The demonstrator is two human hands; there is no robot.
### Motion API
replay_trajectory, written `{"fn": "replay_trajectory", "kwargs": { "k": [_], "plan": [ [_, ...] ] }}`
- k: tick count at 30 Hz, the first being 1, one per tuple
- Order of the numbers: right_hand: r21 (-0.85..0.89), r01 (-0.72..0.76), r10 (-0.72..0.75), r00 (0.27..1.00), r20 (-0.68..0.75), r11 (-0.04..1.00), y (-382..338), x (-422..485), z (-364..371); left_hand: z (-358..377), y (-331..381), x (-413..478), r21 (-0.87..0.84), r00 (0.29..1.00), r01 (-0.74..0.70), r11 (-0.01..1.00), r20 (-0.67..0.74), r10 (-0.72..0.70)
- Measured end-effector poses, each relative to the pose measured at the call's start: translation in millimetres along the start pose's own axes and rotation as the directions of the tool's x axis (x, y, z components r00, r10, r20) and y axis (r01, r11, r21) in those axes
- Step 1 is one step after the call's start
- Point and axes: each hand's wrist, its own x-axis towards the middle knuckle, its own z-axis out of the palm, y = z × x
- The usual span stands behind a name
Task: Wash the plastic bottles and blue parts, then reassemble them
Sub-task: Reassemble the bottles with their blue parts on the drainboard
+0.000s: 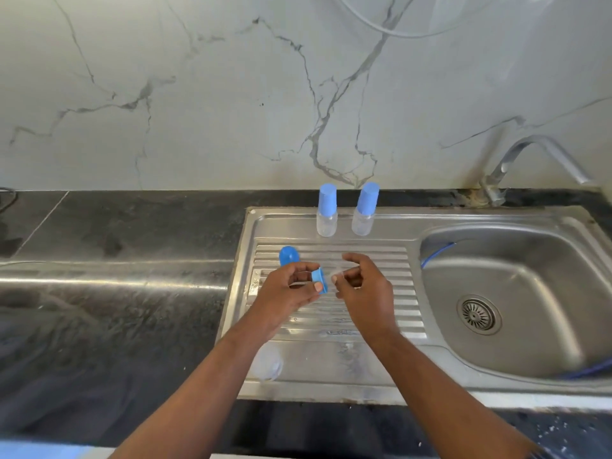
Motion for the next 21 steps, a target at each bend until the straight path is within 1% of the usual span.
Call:
{"fn": "replay_trajectory", "kwargs": {
  "k": [3,6,9,11,14,19,21],
  "plan": [
    [-0.027,0.056,-0.055,0.998,0.037,0.998,-3.7,-4.8,4.0,2.4,-6.3,-4.6,0.104,0.998,-0.035,0.994,-0.045,0.040],
    [-0.016,0.053,-0.052,0.996,0.070,0.998,-6.1,-12.3,8.4,3.0,-9.6,-10.3,0.157,0.992,-0.038,0.987,-0.116,0.057],
    [-0.022,0.075,-0.072,0.993,0.096,0.997,-8.0,-19.1,12.1,-0.1,-4.2,-12.4,0.213,0.987,-0.059,0.975,-0.135,0.089],
    [-0.013,0.077,-0.075,0.992,0.103,0.997,-10.5,-19.9,14.1,-4.3,1.0,-10.3,0.262,0.988,-0.071,0.963,-0.112,0.103],
    [-0.009,0.063,-0.062,0.994,0.094,0.998,-18.2,-16.1,16.9,-11.5,6.8,-9.0,0.272,0.991,-0.111,0.956,-0.038,0.126],
    [-0.080,0.023,-0.015,0.996,0.093,0.997,-26.1,-15.8,32.5,-29.1,12.4,-5.7,0.246,0.989,-0.146,0.958,0.019,0.146],
    [-0.144,0.022,-0.008,0.995,0.100,0.989,-27.0,-17.8,42.3,-37.9,11.5,-5.9,0.174,0.991,-0.122,0.977,0.068,0.112]
  ]
}}
